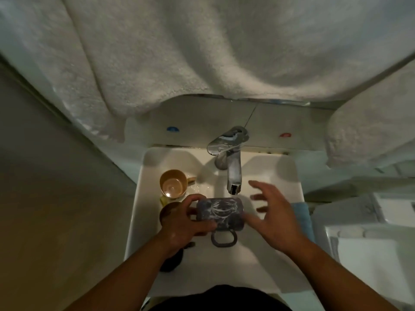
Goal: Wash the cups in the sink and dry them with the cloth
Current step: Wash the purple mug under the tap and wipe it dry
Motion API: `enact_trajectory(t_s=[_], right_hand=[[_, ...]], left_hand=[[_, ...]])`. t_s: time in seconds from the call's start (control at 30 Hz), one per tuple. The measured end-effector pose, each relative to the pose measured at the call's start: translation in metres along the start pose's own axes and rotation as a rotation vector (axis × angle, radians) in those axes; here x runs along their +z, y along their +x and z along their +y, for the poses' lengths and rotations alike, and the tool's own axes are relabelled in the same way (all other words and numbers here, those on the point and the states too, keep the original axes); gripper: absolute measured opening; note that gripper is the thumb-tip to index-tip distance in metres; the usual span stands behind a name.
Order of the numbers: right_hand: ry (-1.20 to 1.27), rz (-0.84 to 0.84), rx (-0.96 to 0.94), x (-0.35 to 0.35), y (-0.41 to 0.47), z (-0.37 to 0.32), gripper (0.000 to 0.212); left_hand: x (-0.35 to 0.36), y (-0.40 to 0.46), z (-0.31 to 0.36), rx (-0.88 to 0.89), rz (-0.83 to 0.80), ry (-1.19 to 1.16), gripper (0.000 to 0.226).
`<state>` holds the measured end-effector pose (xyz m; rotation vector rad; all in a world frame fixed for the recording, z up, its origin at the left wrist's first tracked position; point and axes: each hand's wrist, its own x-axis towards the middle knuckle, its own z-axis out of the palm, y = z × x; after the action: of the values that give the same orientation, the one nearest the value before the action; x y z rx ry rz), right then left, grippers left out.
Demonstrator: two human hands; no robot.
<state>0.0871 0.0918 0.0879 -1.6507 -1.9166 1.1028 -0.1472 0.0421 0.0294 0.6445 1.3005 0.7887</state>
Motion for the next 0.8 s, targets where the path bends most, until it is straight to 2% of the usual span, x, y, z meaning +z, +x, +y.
enact_trajectory(t_s=[0.07,0.13,0.33,0.53,0.8], right_hand=[[-0.131,0.237,-0.21,-0.011,0.008,-0.035,0.05],[-0.186,0.348,-0.337,-0.015,0.024,-0.066,0.04],[-0.397,0.328,-0.391,0.009,0.061,-0.096,0.049],[-0.439,0.428,-0.404,0.014,0.075,-0.103,0.033],[-0.415,0.427,-0.404,0.009,0.075,-0.101,0.034]], left_hand=[[0.004,0.0,0.001,0.019,0.031,0.042,0.066],[0.012,0.0,0.003,0.024,0.066,0.041,0.064],[0.02,0.004,0.012,0.054,0.075,0.052,0.059],[0.022,0.007,0.017,0.054,0.053,0.044,0.063],[0.024,0.007,0.019,0.029,0.048,-0.04,0.062]])
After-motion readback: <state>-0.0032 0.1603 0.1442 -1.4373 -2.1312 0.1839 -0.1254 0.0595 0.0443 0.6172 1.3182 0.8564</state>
